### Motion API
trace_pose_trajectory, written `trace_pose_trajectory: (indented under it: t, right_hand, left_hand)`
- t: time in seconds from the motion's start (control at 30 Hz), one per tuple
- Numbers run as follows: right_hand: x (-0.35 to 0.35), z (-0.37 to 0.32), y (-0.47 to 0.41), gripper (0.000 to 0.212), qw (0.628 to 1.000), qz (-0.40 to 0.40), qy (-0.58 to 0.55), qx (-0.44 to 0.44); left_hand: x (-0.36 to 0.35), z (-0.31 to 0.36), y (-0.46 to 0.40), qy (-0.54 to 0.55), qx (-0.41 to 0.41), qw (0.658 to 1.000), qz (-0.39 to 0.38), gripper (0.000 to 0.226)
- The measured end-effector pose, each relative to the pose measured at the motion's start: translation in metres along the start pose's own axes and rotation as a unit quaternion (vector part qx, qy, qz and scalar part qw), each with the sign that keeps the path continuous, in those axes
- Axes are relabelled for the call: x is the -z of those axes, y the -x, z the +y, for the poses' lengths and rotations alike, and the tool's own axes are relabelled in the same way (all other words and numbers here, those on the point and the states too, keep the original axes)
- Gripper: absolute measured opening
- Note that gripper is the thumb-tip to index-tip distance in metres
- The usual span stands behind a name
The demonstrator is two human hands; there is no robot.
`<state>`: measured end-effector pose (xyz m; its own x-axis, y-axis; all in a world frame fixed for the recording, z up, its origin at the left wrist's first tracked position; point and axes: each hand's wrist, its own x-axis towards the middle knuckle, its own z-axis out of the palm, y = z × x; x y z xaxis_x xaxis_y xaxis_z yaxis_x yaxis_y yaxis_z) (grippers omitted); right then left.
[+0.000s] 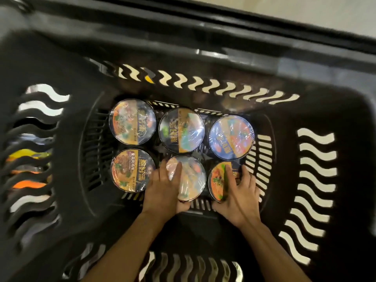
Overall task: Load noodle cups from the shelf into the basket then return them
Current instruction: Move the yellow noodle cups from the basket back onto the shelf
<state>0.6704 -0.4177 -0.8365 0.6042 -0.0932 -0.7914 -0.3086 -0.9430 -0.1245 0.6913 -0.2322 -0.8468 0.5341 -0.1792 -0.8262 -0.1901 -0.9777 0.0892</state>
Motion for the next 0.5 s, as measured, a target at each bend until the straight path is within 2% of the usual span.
trace_pose_trajectory:
  t: [0.1, 0.17, 0.23, 0.33, 0.43, 0.5]
  right_hand:
    - [0.004, 0.0, -0.001, 0.106, 0.999, -0.011, -0.039, -0.007]
    - [0.003, 0.003, -0.003, 0.09, 0.996, 0.024, -0.09, 0.002]
    - [0.004, 0.005, -0.003, 0.071, 0.989, 0.059, -0.138, -0.009]
    - [0.003, 0.007, 0.0, 0.082, 0.974, 0.084, -0.206, -0.053]
    - [-0.001, 0.001, 0.005, 0.082, 0.929, 0.098, -0.329, -0.135]
    - [-0.011, 0.0, 0.004, 0.08, 0.907, 0.108, -0.377, -0.157]
  left_hand:
    - [0.011, -0.004, 0.001, 0.055, 0.011, 0.998, -0.004, 0.091]
    - [0.012, -0.004, -0.002, 0.114, 0.011, 0.992, 0.044, 0.073]
    - [0.011, -0.002, -0.004, 0.187, 0.031, 0.975, 0.117, 0.068]
    - [0.006, 0.004, 0.001, 0.282, 0.075, 0.949, 0.122, 0.078]
    - [-0.007, 0.012, 0.006, 0.366, 0.122, 0.917, 0.1, 0.09]
    - [-0.017, 0.018, 0.006, 0.41, 0.162, 0.895, 0.069, 0.099]
